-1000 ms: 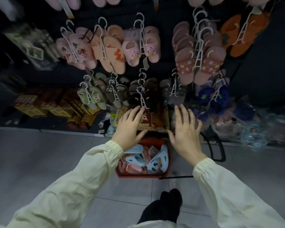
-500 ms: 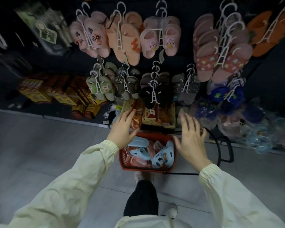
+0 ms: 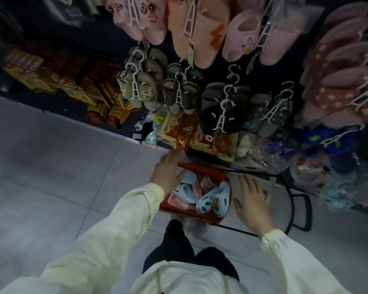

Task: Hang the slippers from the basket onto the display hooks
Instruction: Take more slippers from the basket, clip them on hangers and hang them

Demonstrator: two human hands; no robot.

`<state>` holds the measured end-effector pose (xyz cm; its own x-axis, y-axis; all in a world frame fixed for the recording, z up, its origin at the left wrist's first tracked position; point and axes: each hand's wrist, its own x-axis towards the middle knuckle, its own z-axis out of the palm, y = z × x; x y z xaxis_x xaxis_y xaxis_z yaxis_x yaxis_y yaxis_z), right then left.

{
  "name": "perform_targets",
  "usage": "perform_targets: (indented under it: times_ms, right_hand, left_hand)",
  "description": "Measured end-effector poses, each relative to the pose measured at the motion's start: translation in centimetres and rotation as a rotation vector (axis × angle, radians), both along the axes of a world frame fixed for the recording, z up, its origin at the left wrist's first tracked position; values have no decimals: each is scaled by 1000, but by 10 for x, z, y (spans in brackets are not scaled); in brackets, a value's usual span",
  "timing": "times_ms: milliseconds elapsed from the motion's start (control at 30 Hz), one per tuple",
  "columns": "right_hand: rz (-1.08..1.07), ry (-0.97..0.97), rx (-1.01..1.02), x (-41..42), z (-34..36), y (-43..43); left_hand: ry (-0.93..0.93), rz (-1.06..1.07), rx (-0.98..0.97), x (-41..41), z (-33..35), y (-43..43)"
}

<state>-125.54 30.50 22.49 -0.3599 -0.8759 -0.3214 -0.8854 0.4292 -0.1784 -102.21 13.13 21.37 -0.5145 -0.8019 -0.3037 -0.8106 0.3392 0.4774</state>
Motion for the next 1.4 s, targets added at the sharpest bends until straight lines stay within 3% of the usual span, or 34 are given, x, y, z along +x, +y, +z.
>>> perform_targets:
  times_ms: [367, 700, 933, 1133, 1233, 1400]
  right_hand:
    - [19, -10, 193, -26, -81, -25]
    - [176, -100, 347, -35, -251, -51]
    - [253, -33, 398, -51, -393, -51]
    - [305, 40, 462, -47, -451, -55]
    - [155, 46, 401, -33, -441, -40]
    - [-284, -136, 500, -12, -418, -21]
  left_hand:
    - [-56, 90, 230, -6, -79, -5]
    - [-241, 245, 501, -13, -222, 38]
    - [-247, 188, 652, -38, -329, 70]
    - [-287, 184, 712, -40, -383, 90]
    - [-278, 170, 804, -51, -383, 106]
    - [-167, 247, 881, -70, -378, 110]
